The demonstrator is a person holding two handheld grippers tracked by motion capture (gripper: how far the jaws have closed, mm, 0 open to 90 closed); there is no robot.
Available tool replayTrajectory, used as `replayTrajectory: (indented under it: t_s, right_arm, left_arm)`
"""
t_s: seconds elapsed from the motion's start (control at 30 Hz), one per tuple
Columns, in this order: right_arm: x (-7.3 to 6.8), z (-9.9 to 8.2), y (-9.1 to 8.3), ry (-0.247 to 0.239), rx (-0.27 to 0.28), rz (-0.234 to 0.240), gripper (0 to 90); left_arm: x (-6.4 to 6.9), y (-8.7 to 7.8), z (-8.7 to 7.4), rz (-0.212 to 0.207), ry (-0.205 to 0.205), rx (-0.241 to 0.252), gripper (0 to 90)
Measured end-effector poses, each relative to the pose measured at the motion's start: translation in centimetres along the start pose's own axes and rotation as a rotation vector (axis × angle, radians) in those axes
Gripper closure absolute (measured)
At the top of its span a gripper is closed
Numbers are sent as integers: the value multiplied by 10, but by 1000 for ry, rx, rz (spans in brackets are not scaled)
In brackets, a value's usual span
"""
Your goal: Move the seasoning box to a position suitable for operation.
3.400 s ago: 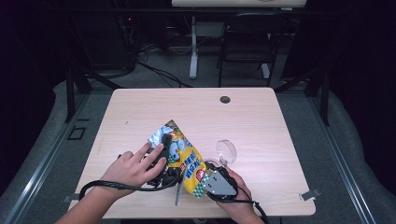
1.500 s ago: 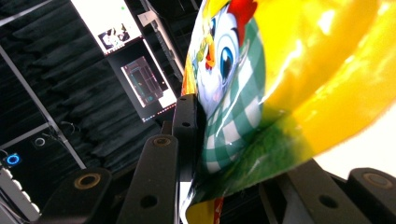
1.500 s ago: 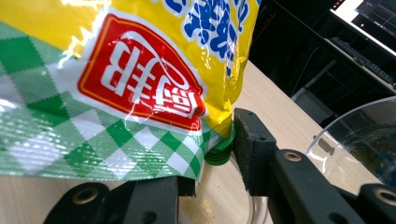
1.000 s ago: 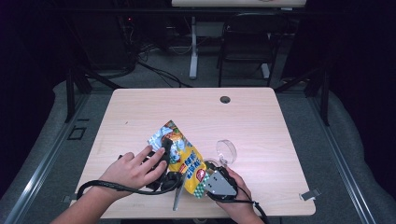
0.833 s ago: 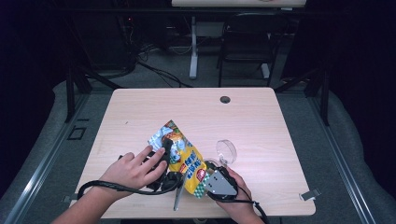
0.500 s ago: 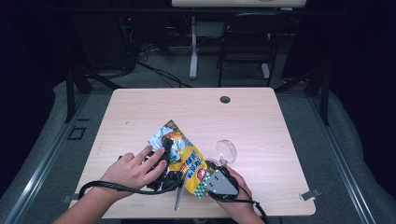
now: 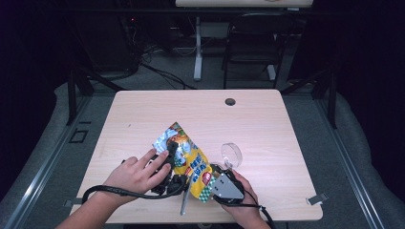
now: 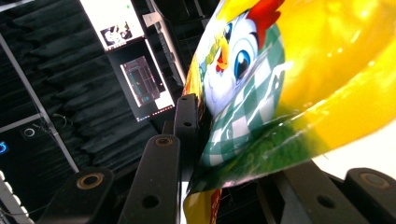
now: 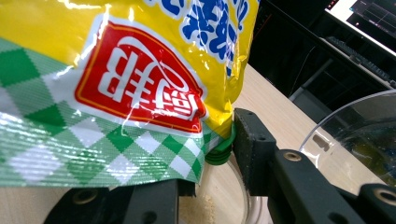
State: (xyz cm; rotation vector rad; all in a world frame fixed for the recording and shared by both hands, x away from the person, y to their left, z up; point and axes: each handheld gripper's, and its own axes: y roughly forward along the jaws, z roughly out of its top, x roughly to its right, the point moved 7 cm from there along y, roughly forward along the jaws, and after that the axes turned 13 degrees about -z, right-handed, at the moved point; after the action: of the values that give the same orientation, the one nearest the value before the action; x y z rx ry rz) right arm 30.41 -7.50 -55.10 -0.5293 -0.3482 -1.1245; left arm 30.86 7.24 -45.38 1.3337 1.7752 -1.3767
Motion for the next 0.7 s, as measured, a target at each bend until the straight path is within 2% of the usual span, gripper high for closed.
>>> replayTrajectory:
  t_s: [0.07,0.17,0.53,0.6,0.7]
  right_arm:
    - [0,0,0,0,0,0,706]
    - [0,0,0,2,0,0,706]
    - [1,-1,0,13,2,-3,706]
    - [1,-1,0,15,1,-5,706]
    - [2,-1,0,17,1,-5,706]
  left_arm:
    - [1,0,0,-16,-9,0,755]
    - [-1,-1,1,-1,-15,14,759]
    - [-3,0,3,-9,-37,27,763]
    - [-4,0,3,2,-45,33,763]
    - [-3,-1,3,-16,-55,33,763]
